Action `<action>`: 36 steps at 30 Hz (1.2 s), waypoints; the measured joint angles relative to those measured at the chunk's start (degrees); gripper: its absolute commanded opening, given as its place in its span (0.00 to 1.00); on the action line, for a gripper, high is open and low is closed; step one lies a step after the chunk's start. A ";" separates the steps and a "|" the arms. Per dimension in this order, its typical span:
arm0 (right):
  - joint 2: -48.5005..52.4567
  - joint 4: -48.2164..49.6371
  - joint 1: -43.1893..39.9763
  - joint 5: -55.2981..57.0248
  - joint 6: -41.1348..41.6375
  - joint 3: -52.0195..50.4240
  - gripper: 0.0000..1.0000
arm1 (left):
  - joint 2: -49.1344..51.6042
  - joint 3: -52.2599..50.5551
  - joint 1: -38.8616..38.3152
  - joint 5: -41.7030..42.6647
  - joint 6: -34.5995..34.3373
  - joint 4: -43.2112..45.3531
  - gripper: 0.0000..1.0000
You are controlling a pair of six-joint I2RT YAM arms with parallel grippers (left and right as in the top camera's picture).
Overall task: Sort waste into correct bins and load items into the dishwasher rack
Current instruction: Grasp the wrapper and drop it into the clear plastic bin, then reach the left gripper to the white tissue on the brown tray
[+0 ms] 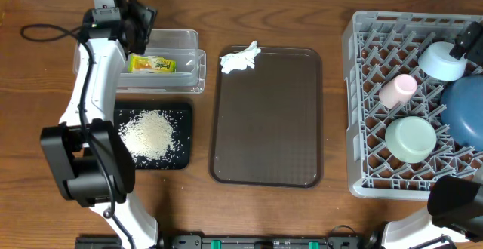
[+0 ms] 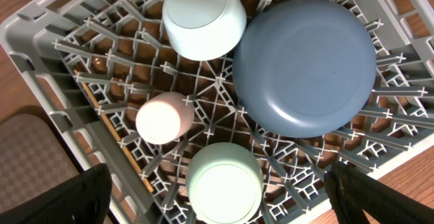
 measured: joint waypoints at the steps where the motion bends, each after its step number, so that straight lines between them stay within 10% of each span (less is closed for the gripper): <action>1: 0.00 0.00 0.00 0.00 0.00 0.00 0.99 | -0.81 -0.02 -0.22 1.20 2.21 0.72 0.72; 10: 0.00 0.00 0.00 0.00 0.00 0.00 0.99 | -11.63 0.00 -12.24 9.75 35.63 2.82 0.76; 18: 0.00 0.00 0.00 0.00 0.00 0.00 0.99 | -6.58 0.04 -27.30 -1.38 60.06 3.28 0.79; 36: 0.00 0.00 0.00 0.00 0.00 0.00 0.99 | 14.05 0.02 -30.47 -11.74 71.34 5.86 0.82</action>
